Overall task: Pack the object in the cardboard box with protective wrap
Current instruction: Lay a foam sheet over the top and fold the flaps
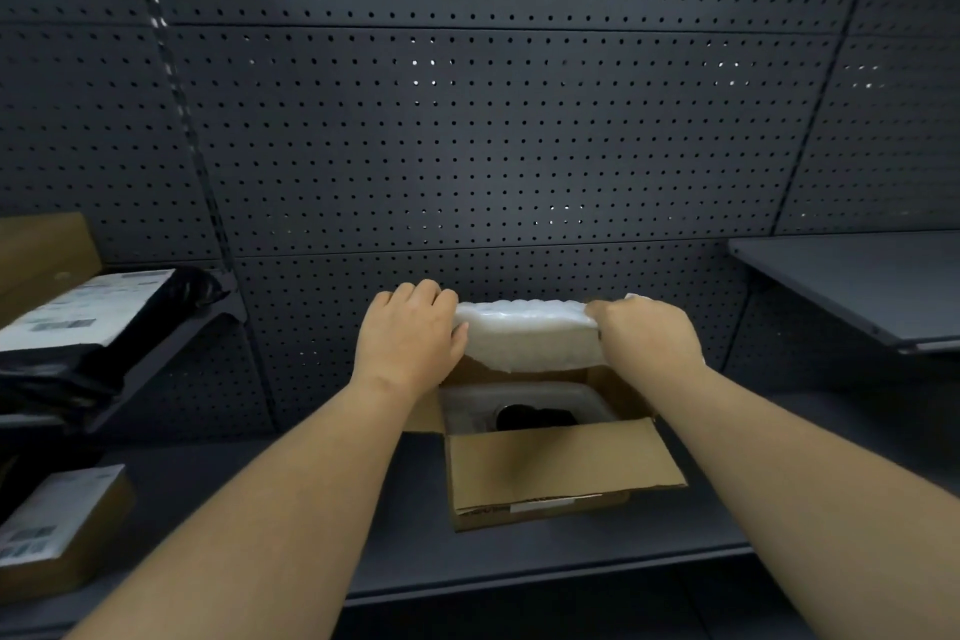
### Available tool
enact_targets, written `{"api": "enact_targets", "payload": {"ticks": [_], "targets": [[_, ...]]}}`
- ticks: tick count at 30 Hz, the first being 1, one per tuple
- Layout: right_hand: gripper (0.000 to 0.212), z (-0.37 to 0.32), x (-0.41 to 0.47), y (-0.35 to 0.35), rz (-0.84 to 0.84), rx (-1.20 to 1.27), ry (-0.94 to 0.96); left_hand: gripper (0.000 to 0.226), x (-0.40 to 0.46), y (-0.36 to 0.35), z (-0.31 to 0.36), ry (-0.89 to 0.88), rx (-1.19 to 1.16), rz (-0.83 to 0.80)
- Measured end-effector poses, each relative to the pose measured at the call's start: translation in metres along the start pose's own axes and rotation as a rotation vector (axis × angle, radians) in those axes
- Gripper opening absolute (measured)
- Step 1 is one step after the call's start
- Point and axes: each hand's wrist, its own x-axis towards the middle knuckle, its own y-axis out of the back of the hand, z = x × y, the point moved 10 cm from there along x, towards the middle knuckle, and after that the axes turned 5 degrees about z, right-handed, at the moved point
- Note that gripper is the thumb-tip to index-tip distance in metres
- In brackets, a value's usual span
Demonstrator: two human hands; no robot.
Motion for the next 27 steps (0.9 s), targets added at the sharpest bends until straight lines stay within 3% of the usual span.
{"api": "enact_targets", "payload": {"ticks": [5,7,12,16,18,20,22,25,27], "targets": [[0.041,-0.001,0.019,-0.041,-0.057,0.02,0.095,0.069,0.019,-0.049,0.026,-0.097,-0.089,-0.197],[0.045,0.0,0.031,-0.062,-0.098,0.042,0.13,0.072,0.027,-0.069,0.033,-0.114,-0.089,-0.259],[0.034,0.0,0.06,-0.095,-0.19,0.143,0.173,0.046,0.041,-0.112,0.04,-0.072,-0.076,-0.365],[0.021,-0.001,0.069,-0.108,-0.109,0.215,0.229,0.025,0.047,-0.129,0.043,-0.049,-0.048,-0.316],[0.021,-0.009,0.065,-0.118,-0.051,0.108,0.313,0.025,0.046,-0.132,0.05,-0.101,-0.015,-0.257],[0.031,-0.016,0.06,-0.121,0.031,0.046,0.378,0.038,0.041,-0.142,0.052,-0.158,0.041,-0.236],[0.048,-0.02,0.05,-0.127,0.071,0.162,0.44,0.042,0.034,-0.155,0.056,-0.203,0.089,-0.227],[0.077,-0.03,0.033,-0.164,-0.028,0.161,0.587,0.047,0.019,-0.174,0.069,-0.315,0.101,-0.282],[0.08,-0.032,0.026,-0.183,-0.085,0.207,0.654,0.052,0.01,-0.189,0.076,-0.392,0.072,-0.315]]}}
